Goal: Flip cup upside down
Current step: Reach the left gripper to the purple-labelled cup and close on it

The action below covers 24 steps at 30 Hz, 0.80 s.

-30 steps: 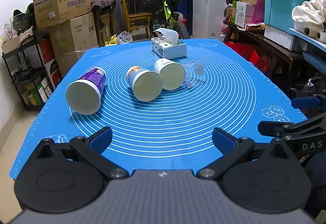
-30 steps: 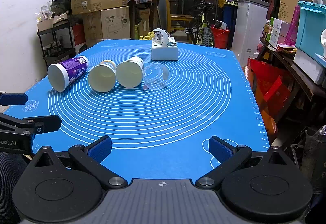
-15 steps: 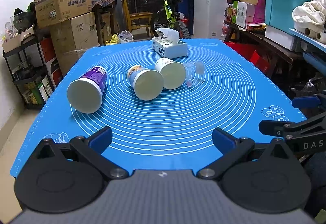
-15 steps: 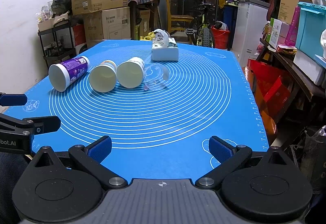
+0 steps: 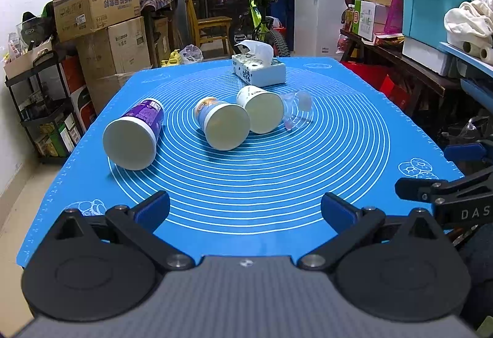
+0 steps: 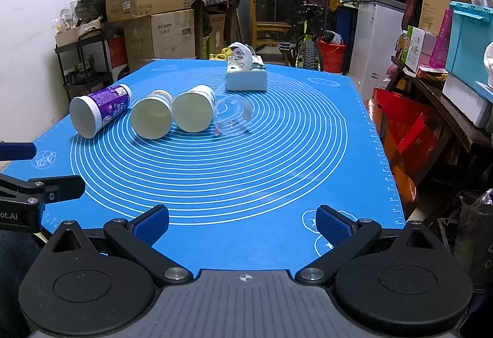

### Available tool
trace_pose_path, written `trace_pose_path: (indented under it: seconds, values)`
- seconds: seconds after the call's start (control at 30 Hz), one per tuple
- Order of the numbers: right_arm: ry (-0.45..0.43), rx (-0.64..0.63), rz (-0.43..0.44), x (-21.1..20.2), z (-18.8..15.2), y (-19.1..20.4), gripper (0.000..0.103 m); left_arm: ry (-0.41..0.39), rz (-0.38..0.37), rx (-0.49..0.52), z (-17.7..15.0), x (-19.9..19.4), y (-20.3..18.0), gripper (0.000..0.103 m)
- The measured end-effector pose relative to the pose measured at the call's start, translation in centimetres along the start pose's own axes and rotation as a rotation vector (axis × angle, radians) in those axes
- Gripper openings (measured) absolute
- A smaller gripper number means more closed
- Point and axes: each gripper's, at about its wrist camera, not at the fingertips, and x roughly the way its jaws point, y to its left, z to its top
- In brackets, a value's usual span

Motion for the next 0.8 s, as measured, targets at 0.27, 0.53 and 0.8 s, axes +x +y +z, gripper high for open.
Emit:
trace_pose_path:
  seconds: [0.27, 0.53, 0.8]
  values:
    - [-0.009, 0.018, 0.009, 0.9, 0.2, -0.4, 0.101, -0.010, 0.023, 0.019, 0.5, 0.5, 0.5, 0.103]
    - [-0.043, 0.062, 0.017, 2.5, 2.2, -1.4, 0.101, -0.045, 0.172, 0.021, 3.8, 4.0, 4.9, 0.103]
    - [-0.049, 0.146, 0.033, 4.8, 3.6, -1.8, 0.101, 0.043, 0.262, 0.033, 6.9, 11.4, 9.9, 0.103]
